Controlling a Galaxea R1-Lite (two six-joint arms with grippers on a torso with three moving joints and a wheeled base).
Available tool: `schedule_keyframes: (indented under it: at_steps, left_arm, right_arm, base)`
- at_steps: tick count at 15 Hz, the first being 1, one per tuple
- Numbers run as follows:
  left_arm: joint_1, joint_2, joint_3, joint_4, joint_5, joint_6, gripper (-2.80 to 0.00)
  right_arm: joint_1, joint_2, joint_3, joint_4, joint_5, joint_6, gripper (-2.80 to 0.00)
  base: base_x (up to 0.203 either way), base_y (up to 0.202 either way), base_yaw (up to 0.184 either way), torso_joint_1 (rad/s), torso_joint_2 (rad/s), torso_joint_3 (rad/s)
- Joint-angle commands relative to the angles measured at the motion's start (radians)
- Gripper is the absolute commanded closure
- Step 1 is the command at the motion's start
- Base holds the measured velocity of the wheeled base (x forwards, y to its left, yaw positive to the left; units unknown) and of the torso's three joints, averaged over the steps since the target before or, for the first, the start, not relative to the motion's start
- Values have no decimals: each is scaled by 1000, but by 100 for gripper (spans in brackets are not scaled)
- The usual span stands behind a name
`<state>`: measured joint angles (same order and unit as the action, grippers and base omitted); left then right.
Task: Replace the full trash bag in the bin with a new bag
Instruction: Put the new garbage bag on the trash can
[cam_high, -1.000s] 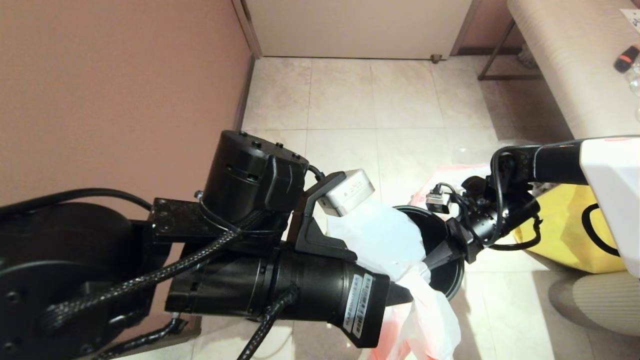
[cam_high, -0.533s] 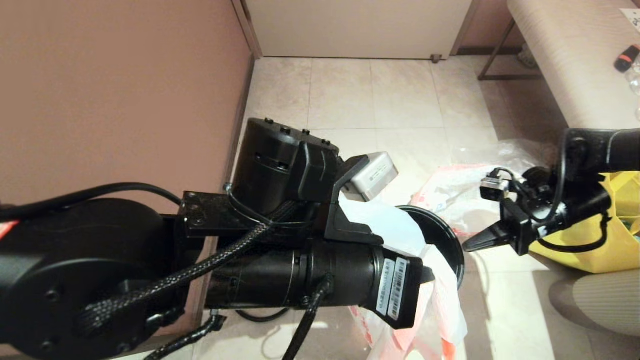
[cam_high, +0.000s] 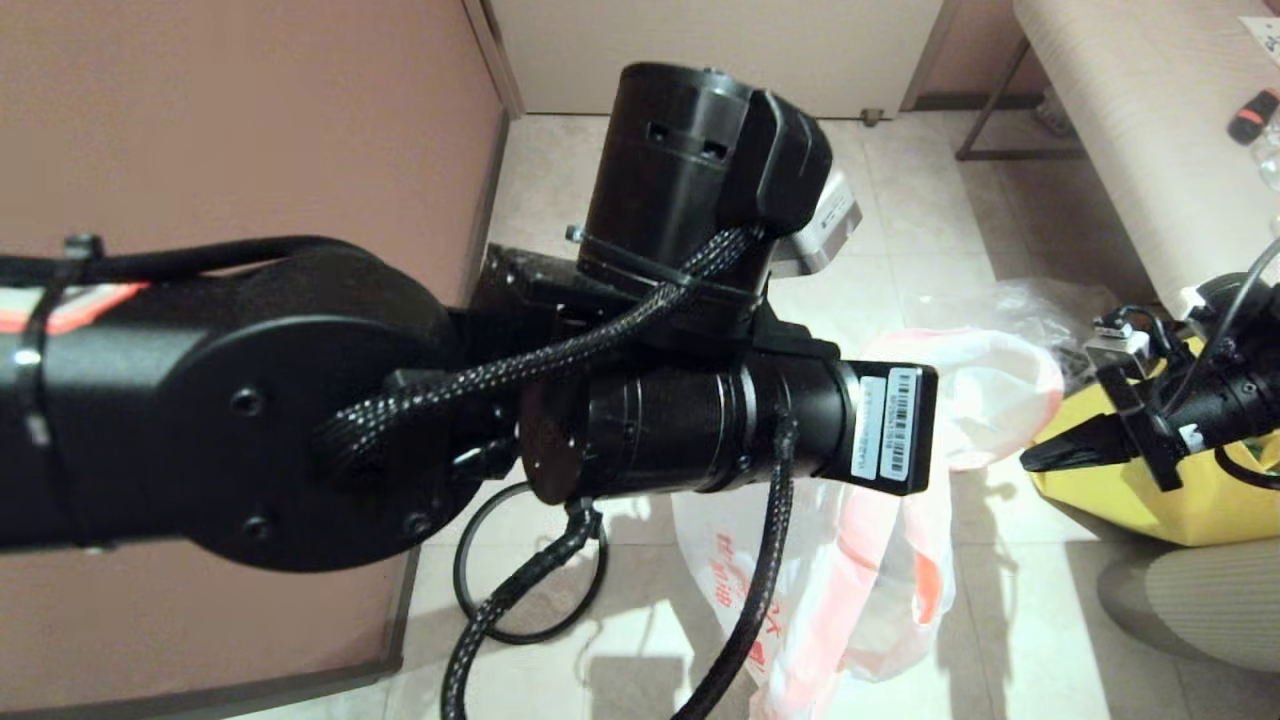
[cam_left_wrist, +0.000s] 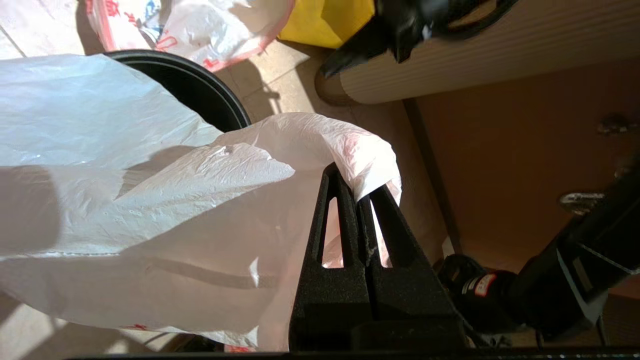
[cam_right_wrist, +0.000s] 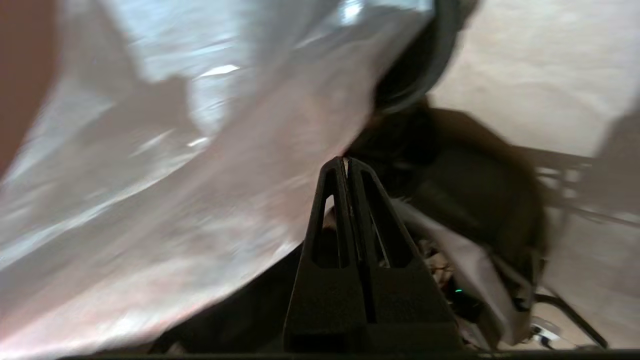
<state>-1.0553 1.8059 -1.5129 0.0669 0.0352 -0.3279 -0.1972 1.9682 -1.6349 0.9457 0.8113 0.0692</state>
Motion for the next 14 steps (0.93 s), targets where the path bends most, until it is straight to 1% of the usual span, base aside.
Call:
schedule_keyframes:
  at_steps: [1, 2, 3, 5, 8, 9, 10, 11, 12, 13, 14]
  left_arm:
    - [-3, 37, -68, 25, 5, -2, 0]
    - [-13, 42, -106, 40, 11, -2, 0]
    - [-21, 49, -140, 59, 24, -2, 0]
    - [-27, 81, -243, 99, 72, -3, 0]
    - [-35, 133, -359, 134, 128, -4, 0]
    - [-45, 143, -407, 155, 149, -5, 0]
    - [-60, 154, -437, 166, 193, -3, 0]
    - [-79, 157, -440, 159, 212, -2, 0]
    - [-94, 154, -441, 156, 226, -1, 0]
    - [-102, 151, -441, 154, 241, 1, 0]
    - [-111, 151, -441, 146, 264, 12, 0]
  right_arm:
    - [32, -53, 107, -196, -145, 69, 0]
    - [73, -99, 228, -323, -240, 97, 0]
    - [109, -169, 325, -424, -302, 121, 0]
    - [160, -331, 465, -536, -371, 157, 0]
    - [229, -498, 635, -641, -412, 206, 0]
    - [235, -552, 669, -679, -417, 212, 0]
    - [238, -605, 698, -702, -419, 216, 0]
    - [241, -659, 729, -714, -422, 217, 0]
    - [242, -711, 758, -721, -423, 218, -22]
    - [242, -754, 782, -723, -422, 221, -280]
    - [245, -807, 810, -724, -418, 221, -280]
  base:
    - [0, 0, 0, 0, 0, 0]
    - [0, 0, 0, 0, 0, 0]
    - [0, 0, 0, 0, 0, 0]
    - [0, 0, 0, 0, 0, 0]
    - [0, 0, 0, 0, 0, 0]
    - [0, 0, 0, 0, 0, 0]
    - [0, 0, 0, 0, 0, 0]
    - [0, 0, 0, 0, 0, 0]
    - [0, 0, 0, 0, 0, 0]
    - [0, 0, 0, 0, 0, 0]
    - [0, 0, 0, 0, 0, 0]
